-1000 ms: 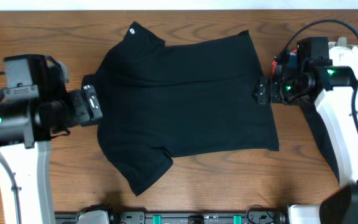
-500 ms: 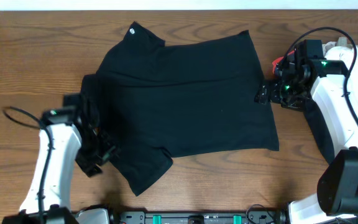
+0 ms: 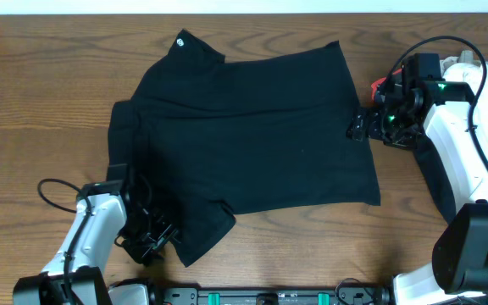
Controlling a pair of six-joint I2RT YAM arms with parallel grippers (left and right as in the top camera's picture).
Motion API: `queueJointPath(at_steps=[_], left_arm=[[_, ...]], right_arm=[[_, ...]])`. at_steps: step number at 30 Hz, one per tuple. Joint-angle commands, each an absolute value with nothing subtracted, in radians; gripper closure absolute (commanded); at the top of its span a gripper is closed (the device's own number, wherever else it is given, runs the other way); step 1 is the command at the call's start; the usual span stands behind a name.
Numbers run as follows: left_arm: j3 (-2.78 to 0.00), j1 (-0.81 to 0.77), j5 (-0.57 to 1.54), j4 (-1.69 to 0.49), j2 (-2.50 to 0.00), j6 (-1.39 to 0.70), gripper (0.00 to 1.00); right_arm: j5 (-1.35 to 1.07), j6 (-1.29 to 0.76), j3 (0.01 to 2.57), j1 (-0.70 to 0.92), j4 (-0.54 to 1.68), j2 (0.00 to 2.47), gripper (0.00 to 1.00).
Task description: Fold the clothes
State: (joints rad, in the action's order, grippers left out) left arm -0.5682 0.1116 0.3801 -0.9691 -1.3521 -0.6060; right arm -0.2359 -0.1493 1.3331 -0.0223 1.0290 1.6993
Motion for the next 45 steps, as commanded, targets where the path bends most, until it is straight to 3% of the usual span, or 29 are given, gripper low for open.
queueJointPath(at_steps=[1, 8, 16, 22, 26, 32, 38, 45], left_arm=[[-0.566, 0.036, 0.401, -0.950, -1.346, -0.619, 0.46], [-0.563, -0.161, 0.366, -0.929, -1.347, -0.736, 0.43], [-0.545, -0.200, 0.354, -0.916, -1.359, -0.804, 0.41], [-0.534, -0.200, 0.356, -0.889, -1.450, -0.810, 0.62], [-0.541, -0.200, 0.395, -0.871, -1.516, -0.782, 0.94], [-0.662, -0.200, 0.404, -0.999, -1.470, -0.743, 0.94], [-0.823, -0.199, 0.384, -1.135, -1.356, -0.711, 0.94], [-0.937, -0.187, 0.271, -1.204, -1.295, -0.712, 0.94]], right_arm=[[-0.247, -0.160, 1.333, -0.025, 1.029, 1.694, 0.05], [-0.247, -0.161, 1.333, -0.025, 1.032, 1.694, 0.05], [-0.247, -0.164, 1.333, -0.025, 1.037, 1.694, 0.05], [-0.247, -0.164, 1.333, -0.026, 1.040, 1.694, 0.06], [-0.247, -0.164, 1.333, -0.026, 1.048, 1.694, 0.06], [-0.218, -0.163, 1.333, -0.027, 1.052, 1.694, 0.07], [-0.117, -0.225, 1.333, -0.054, 1.110, 1.695, 0.22], [-0.078, -0.267, 1.314, -0.133, 1.193, 1.695, 0.29]])
